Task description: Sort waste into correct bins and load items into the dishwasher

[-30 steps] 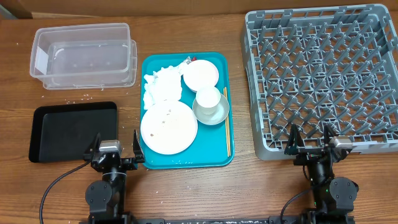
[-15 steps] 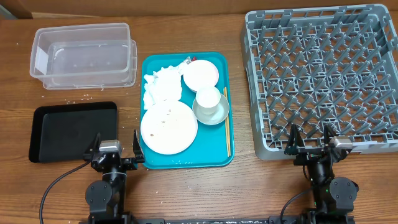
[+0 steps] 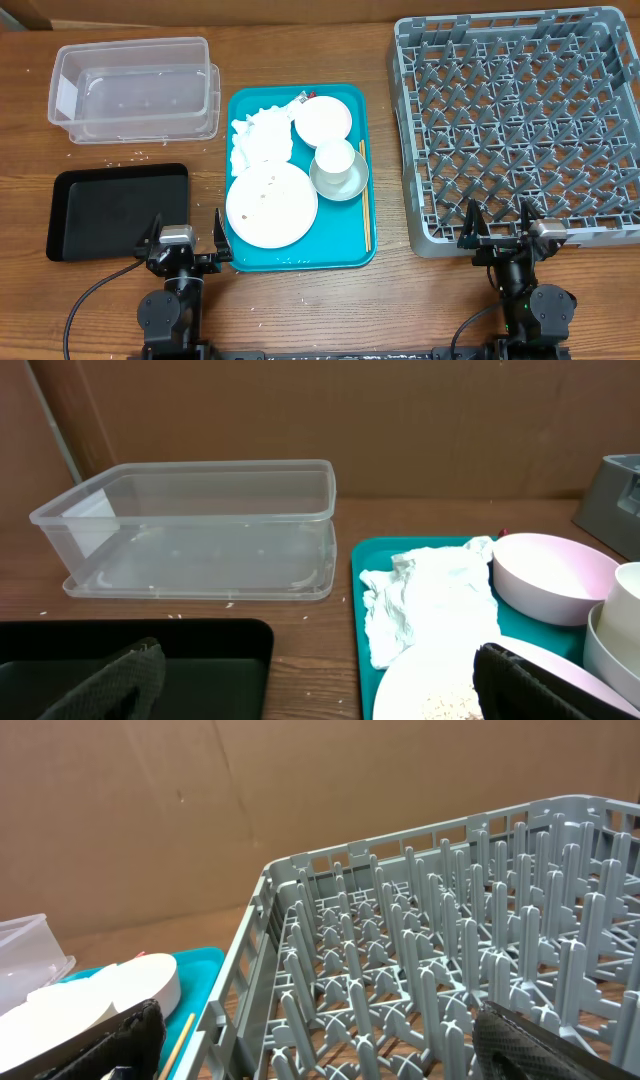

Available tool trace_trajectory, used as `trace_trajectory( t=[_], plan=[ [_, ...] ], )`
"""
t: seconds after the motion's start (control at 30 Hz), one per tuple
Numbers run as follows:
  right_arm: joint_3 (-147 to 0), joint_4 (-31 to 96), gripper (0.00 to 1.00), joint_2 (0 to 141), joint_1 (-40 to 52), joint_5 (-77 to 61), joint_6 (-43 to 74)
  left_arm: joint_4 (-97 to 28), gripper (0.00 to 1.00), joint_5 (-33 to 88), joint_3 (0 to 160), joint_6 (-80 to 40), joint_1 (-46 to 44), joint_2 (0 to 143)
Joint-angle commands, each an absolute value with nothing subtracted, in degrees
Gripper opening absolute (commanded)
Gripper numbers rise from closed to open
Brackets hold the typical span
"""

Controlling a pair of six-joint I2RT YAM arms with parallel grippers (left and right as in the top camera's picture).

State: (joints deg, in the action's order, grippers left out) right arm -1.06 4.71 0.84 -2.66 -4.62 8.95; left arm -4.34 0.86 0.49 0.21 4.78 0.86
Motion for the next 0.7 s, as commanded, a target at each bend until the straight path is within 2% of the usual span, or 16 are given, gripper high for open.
trace_trajectory(
  t=[0.0,0.4,0.6,0.67],
  plan=[
    [-0.5,4.4,1.00,0.2,-3.0,-4.6,8.7,-4.4,1.00,1.1,0.3,1.1,4.4,0.3],
    [-0.5,4.4,1.00,0.2,-3.0,-4.6,8.7,-4.3,1.00,0.0,0.3,6.1,4.5,0.3],
    [-0.5,4.4,1.00,0.2,-3.0,-4.6,8.7,-3.6,1.00,3.2,0.3,-0.6,4.5,0.3],
    [-0.5,4.4,1.00,0.2,-3.0,-4.6,8.7,-2.4,1.00,7.9,0.3,-5.6,4.5,0.3]
  ],
)
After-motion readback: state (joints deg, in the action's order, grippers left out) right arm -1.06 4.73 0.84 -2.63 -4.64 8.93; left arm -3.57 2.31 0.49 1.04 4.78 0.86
